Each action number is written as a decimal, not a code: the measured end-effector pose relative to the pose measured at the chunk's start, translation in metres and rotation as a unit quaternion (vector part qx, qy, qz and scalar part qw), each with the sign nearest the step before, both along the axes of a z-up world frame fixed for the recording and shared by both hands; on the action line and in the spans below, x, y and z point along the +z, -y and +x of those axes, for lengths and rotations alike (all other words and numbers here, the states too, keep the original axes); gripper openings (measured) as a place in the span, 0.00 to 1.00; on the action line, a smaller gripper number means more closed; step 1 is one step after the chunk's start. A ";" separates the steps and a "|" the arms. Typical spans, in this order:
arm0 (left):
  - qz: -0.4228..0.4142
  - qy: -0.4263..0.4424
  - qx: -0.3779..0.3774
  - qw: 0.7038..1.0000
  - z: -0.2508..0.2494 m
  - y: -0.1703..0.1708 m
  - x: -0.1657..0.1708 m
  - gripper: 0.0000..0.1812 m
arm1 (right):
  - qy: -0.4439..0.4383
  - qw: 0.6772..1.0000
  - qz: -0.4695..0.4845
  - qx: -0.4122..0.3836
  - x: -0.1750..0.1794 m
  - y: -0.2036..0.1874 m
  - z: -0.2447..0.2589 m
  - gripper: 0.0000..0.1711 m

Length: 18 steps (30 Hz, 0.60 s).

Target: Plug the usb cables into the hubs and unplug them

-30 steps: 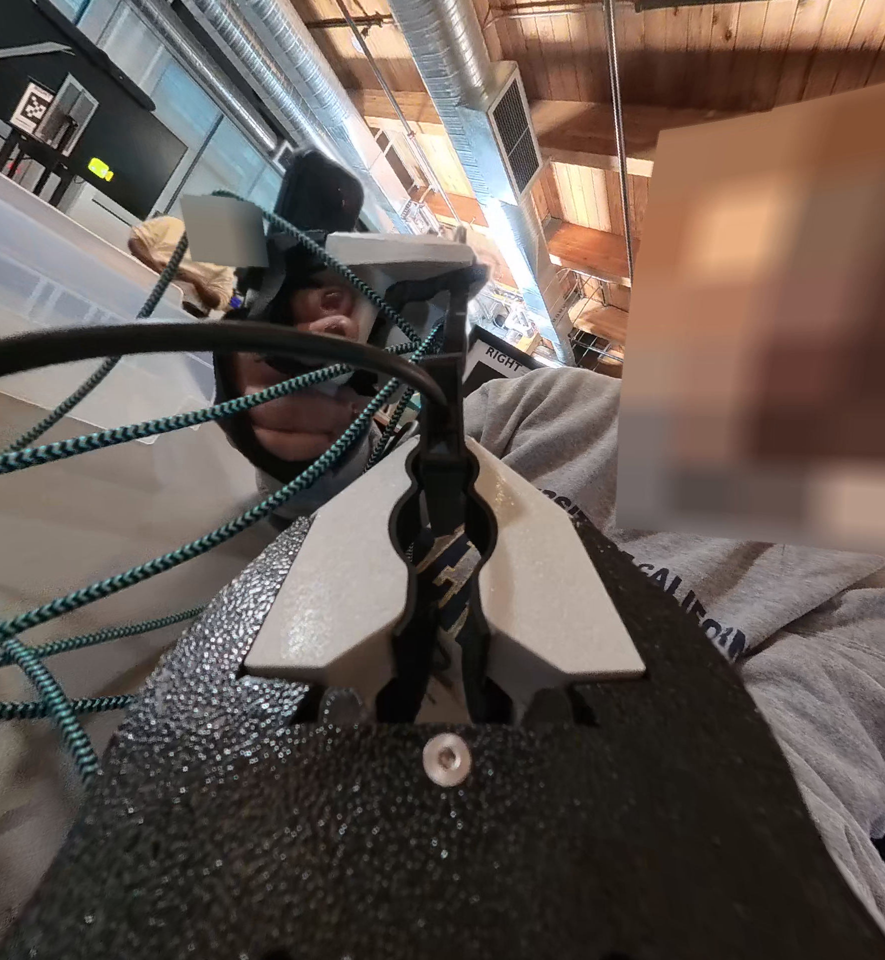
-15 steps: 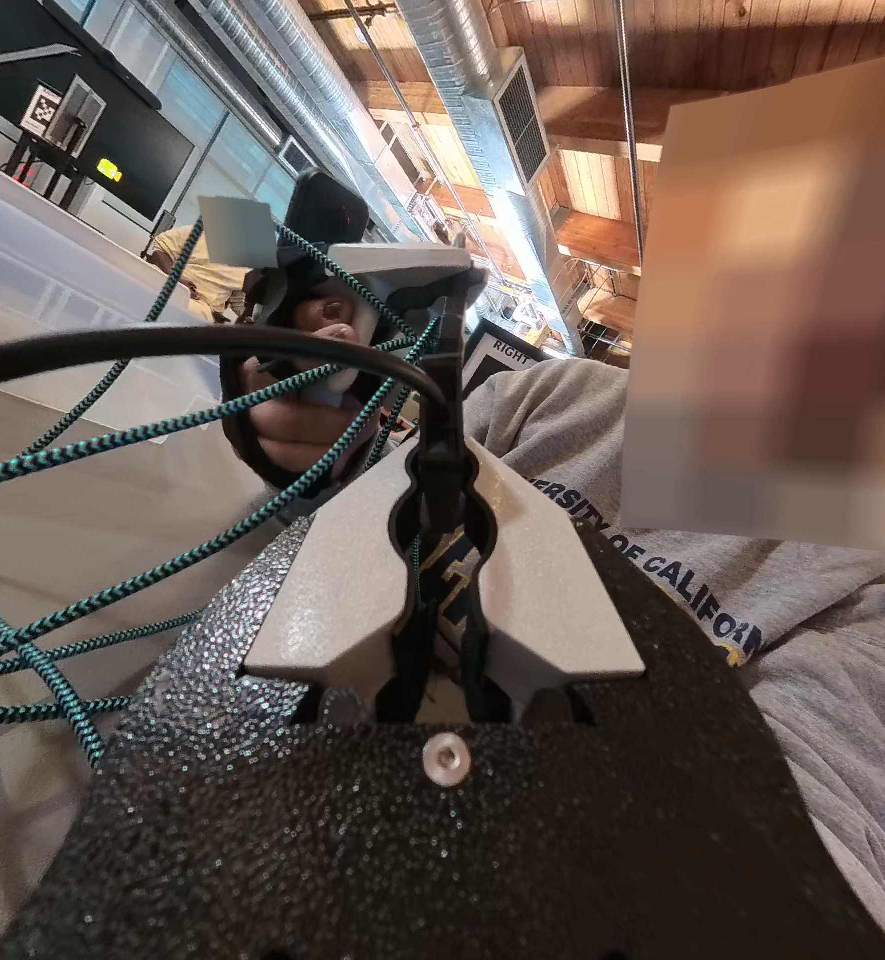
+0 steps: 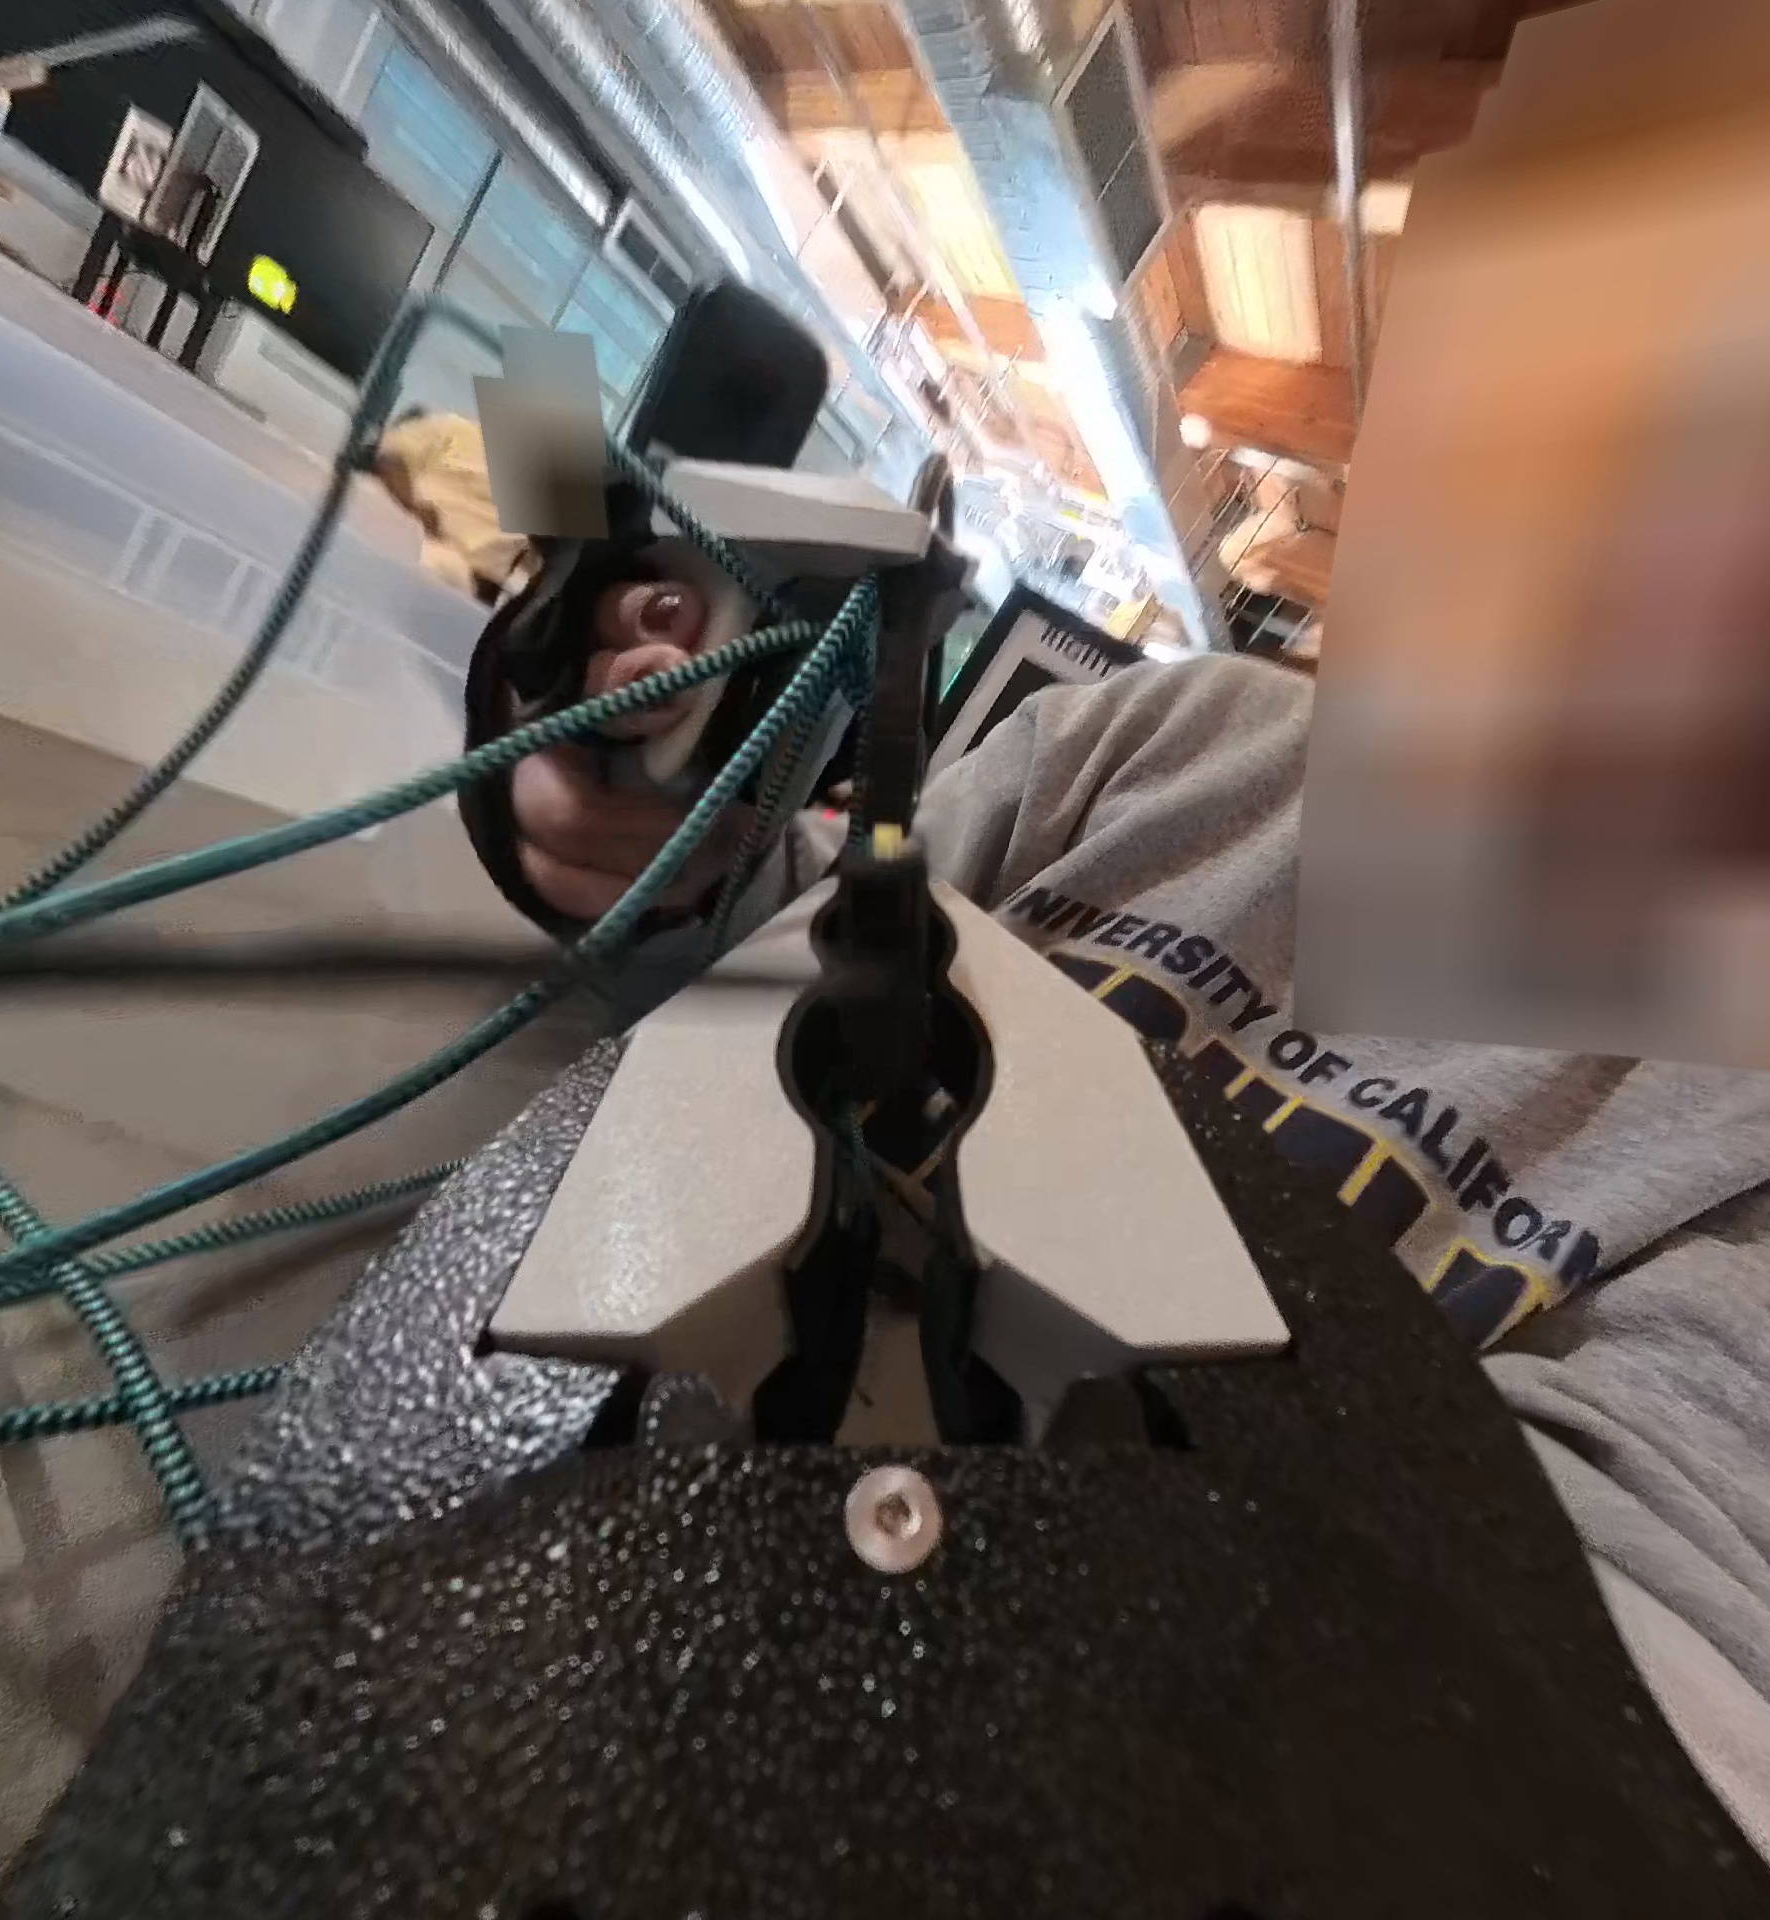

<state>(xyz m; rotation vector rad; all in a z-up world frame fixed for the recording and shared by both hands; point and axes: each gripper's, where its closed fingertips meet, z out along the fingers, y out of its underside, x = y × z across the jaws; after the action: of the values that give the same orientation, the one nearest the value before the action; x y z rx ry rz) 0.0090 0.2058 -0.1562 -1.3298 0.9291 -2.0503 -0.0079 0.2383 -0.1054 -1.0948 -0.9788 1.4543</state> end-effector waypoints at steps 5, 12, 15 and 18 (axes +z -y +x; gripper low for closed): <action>0.029 -0.036 -0.001 0.999 0.009 0.007 -0.009 0.03 | 0.033 0.999 -0.013 0.017 -0.014 0.002 -0.017 0.02; 0.094 -0.120 0.099 0.983 0.017 -0.015 -0.027 0.04 | 0.121 0.990 -0.052 0.043 -0.025 -0.009 -0.006 0.02; 0.138 -0.169 0.156 0.963 0.021 -0.028 -0.038 0.04 | 0.158 0.986 -0.048 0.012 -0.034 -0.019 0.000 0.05; 0.191 -0.212 0.200 0.937 0.024 -0.035 -0.047 0.04 | 0.210 0.978 -0.019 0.000 -0.042 -0.016 0.005 0.14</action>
<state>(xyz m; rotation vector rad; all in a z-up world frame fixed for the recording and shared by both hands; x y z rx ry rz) 0.0326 0.2409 -0.2034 -1.6048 1.0616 -1.2249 -0.0032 0.2541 -0.1477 -1.4654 -1.2449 1.2683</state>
